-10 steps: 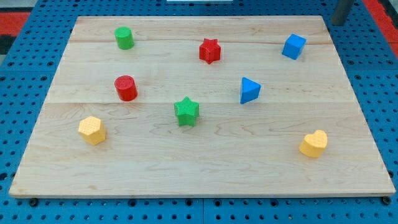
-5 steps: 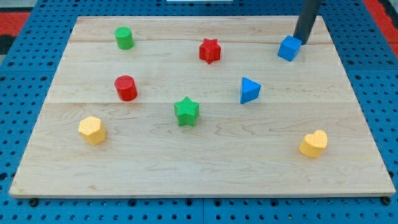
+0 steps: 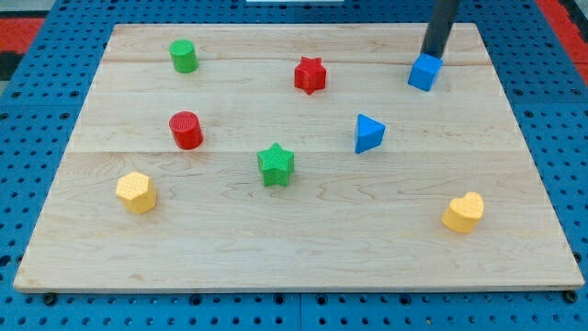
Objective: Place the blue cube at the bottom of the red star
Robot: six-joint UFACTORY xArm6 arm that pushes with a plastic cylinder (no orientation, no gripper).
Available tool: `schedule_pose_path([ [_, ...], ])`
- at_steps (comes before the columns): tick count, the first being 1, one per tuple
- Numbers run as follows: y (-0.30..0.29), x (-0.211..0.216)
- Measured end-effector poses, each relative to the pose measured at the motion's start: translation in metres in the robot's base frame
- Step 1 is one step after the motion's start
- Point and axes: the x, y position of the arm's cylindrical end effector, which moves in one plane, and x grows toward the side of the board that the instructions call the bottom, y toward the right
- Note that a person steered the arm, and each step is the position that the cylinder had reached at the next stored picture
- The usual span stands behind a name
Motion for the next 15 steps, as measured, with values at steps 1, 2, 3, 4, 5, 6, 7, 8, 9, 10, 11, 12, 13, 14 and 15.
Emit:
schedule_pose_path([
  [1,0.000,-0.005],
  [2,-0.006,-0.006],
  [3,-0.019,-0.005],
  [4,-0.019,-0.007],
  [5,0.019,0.010],
  [6,0.036,0.006],
  [7,0.051,0.032],
  [8,0.058,0.064],
  [9,0.014,0.040],
  [10,-0.067,0.042],
  [11,-0.133,0.056],
  [12,-0.104,0.122],
  [13,-0.131,0.141],
  [14,-0.136,0.147],
  [15,-0.142,0.152],
])
